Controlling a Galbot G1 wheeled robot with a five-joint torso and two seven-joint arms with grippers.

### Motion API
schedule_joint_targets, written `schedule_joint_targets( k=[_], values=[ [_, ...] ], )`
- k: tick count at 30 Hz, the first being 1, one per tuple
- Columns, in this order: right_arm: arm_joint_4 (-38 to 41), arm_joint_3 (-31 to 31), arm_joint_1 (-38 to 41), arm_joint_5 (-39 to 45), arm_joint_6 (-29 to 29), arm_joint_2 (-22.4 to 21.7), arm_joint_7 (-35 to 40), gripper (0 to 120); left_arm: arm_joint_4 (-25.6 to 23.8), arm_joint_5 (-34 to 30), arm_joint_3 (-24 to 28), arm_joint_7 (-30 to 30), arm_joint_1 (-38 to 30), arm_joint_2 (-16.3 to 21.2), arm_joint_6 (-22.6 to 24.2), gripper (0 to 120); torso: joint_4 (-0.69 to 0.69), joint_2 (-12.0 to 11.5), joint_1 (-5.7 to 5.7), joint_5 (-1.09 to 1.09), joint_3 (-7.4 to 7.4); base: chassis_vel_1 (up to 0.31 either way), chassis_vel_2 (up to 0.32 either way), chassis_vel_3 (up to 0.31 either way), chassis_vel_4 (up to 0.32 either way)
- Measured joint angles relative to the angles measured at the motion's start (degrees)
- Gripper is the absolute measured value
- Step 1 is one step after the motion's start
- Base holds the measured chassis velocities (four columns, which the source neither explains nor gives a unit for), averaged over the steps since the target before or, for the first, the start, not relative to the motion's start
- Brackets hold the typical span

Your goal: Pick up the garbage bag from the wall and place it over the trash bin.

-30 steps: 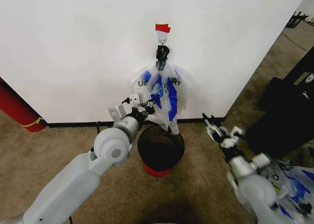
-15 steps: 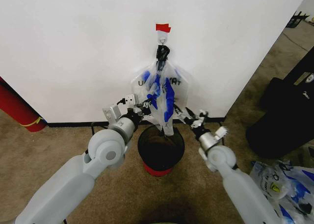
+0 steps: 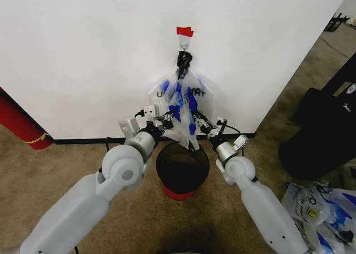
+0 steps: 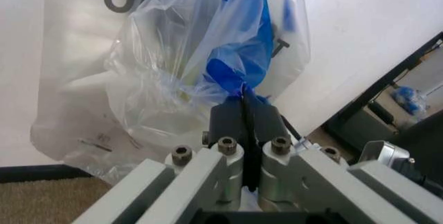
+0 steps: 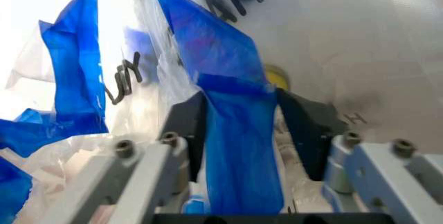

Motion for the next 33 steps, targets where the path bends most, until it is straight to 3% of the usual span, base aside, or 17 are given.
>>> schedule_joint_targets(
  k=[9,15,23,28,33],
  values=[
    [0.0,0.1,0.1,-0.3,0.0,0.3,0.5,1,0.0,0.0,-0.4,0.1,0.3,0.2,0.0,0,0.00,0.0,0.00,0.00,0.00,0.000,0.000,0.000,0.000],
    [0.3,0.2,-0.1,-0.5,0.0,0.8,1.1,0,-1.0,-0.1,-1.1,0.2,1.2,0.7,0.0,0,0.01,0.0,0.00,0.01,0.00,0.000,0.000,0.000,0.000],
    [14.2,8.1,-11.2,-2.2,-0.2,-2.2,1.7,0,-3.5,0.1,-4.6,0.9,5.8,2.7,-0.8,0,-0.02,0.0,0.00,0.01,-0.01,0.000,0.000,0.000,0.000],
    [24.4,13.9,-20.7,-5.4,-0.5,-4.7,1.6,0,-9.3,1.2,-8.3,1.9,13.3,5.5,-1.2,0,0.00,0.0,-0.01,0.00,-0.01,0.000,0.000,0.000,0.000],
    [28.8,18.0,-27.9,-7.9,-0.2,-5.4,0.4,0,-14.3,4.0,-10.2,2.6,19.4,7.0,-1.9,0,0.01,0.0,-0.02,0.01,-0.02,0.000,0.000,0.000,0.000]
  ],
)
